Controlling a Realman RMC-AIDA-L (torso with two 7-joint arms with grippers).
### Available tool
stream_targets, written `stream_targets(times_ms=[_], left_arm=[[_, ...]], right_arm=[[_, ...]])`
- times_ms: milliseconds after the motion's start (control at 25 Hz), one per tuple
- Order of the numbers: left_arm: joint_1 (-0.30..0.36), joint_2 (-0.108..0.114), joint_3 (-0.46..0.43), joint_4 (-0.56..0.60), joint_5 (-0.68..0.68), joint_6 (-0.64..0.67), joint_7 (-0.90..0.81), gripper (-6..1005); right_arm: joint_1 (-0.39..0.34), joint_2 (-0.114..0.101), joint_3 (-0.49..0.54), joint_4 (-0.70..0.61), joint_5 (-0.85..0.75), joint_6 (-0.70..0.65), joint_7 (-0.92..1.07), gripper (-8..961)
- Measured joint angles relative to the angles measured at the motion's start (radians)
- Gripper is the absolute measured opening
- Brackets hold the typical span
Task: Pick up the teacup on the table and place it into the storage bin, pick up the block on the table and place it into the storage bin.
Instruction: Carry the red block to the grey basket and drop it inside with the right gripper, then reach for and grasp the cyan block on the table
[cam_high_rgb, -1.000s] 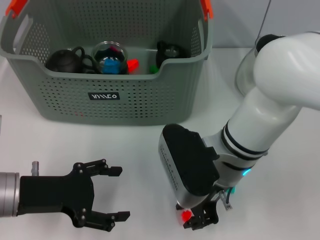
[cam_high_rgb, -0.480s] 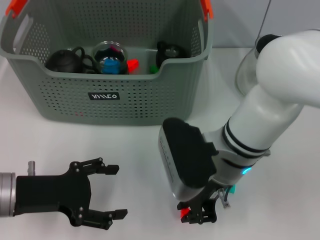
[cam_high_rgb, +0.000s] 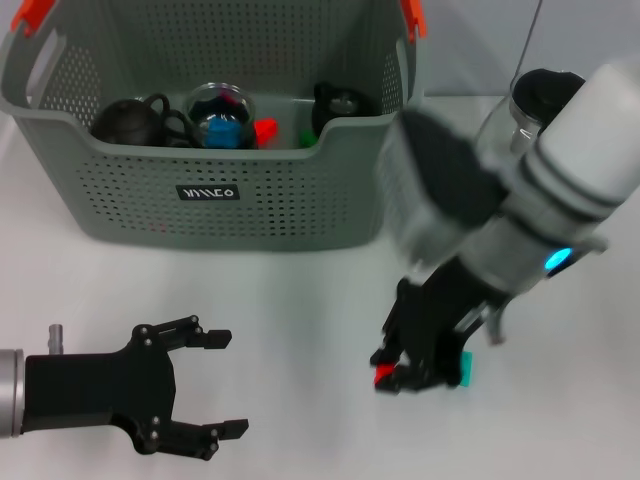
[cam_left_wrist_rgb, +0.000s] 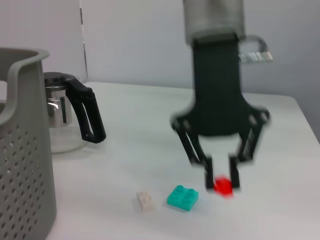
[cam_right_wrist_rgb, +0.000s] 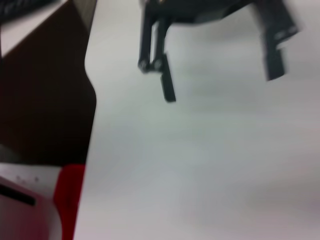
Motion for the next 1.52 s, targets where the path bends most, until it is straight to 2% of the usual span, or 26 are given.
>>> stream_targets(times_ms=[160,280,360,480,600,760,880,1000,1120,1240,1400,1520], left_arm=[[-0.001,-0.002,-0.008,0.000,-0.003,0.002,0.001,949],[-0.006,-0.005,-0.017,-0.009,-0.012,0.005,0.001,949],[-0.010,-0.005,-0.017,-0.019,-0.018,0.005,0.005,949],[-0.011,-0.004,-0.017,-0.023,-0.020,0.005,0.007,950],[-0.012,-0.004,-0.018,-0.023,-0.023,0.006,0.007,950],[-0.019,-0.005,-0.018,-0.023,-0.031,0.006,0.007,949],[-0.024,-0.005,-0.018,-0.024,-0.039,0.006,0.007,949],[-0.024,-0.004,-0.019,-0.025,-0.054,0.006,0.007,949],[-0.025,-0.004,-0.021,-0.025,-0.068,0.006,0.007,949],[-0.026,-0.002,-0.021,-0.025,-0.070,0.006,0.007,949],[-0.026,-0.002,-0.024,-0.025,-0.072,0.006,0.007,949],[-0.026,-0.001,-0.024,-0.024,-0.073,0.008,0.007,949]], right_arm=[[0.039,-0.001,0.223,-0.093,-0.023,-0.149,0.019,217],[0.094,0.000,0.400,-0.157,-0.001,-0.228,0.064,217],[0.127,0.002,0.480,-0.176,0.027,-0.235,0.096,217],[0.160,0.005,0.555,-0.199,0.057,-0.154,0.153,216],[0.164,0.005,0.550,-0.201,0.062,0.009,0.202,216],[0.165,0.006,0.476,-0.143,0.035,0.296,0.262,232],[0.184,0.005,0.408,-0.042,0.020,0.491,0.284,244],[0.229,0.002,0.378,0.091,0.012,0.594,0.279,257],[0.269,0.002,0.369,0.180,-0.007,0.642,0.273,269],[0.274,0.005,0.350,0.185,-0.017,0.653,0.274,281],[0.232,0.006,0.341,0.107,0.014,0.630,0.262,456],[0.147,0.004,0.342,-0.002,0.128,0.544,0.200,575]])
